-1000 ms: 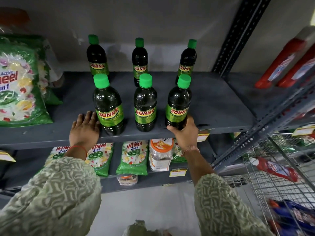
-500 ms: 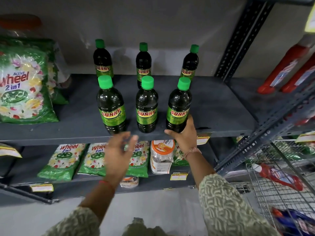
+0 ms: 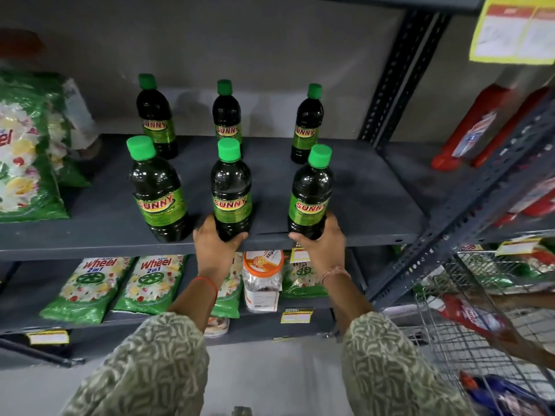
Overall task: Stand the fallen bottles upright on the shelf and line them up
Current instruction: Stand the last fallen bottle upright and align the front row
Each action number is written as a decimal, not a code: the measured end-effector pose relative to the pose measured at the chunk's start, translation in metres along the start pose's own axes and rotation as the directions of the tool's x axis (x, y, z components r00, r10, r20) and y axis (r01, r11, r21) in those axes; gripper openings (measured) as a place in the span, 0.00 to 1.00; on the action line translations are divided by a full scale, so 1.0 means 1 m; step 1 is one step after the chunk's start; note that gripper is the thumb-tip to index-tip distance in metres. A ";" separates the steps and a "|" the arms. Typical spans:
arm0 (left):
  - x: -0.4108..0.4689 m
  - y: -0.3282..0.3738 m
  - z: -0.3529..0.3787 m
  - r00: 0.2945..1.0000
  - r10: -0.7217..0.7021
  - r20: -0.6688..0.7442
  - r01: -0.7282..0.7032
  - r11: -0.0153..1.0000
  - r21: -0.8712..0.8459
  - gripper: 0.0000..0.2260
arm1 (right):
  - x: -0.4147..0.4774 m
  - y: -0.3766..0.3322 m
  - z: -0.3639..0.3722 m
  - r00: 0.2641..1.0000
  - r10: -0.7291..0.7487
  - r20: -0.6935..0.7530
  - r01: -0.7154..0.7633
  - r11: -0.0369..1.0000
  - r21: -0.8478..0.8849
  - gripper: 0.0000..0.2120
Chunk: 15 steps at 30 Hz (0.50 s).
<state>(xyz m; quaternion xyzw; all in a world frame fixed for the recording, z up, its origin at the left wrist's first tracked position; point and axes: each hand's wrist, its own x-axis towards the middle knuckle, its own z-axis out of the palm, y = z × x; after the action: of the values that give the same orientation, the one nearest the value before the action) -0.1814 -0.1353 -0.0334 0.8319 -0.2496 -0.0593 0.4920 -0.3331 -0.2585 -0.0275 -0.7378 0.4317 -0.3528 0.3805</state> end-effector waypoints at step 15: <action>-0.008 0.009 0.002 0.998 0.022 0.059 -0.021 1.000 -0.014 0.27 | 0.000 0.023 -0.032 0.996 0.052 -0.068 -0.047 0.996 0.072 0.44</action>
<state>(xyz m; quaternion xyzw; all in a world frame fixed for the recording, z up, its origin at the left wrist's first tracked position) -0.1923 -0.1366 -0.0286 0.8237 -0.2726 -0.0805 0.4906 -0.3686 -0.2744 -0.0332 -0.7001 0.4502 -0.3840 0.3997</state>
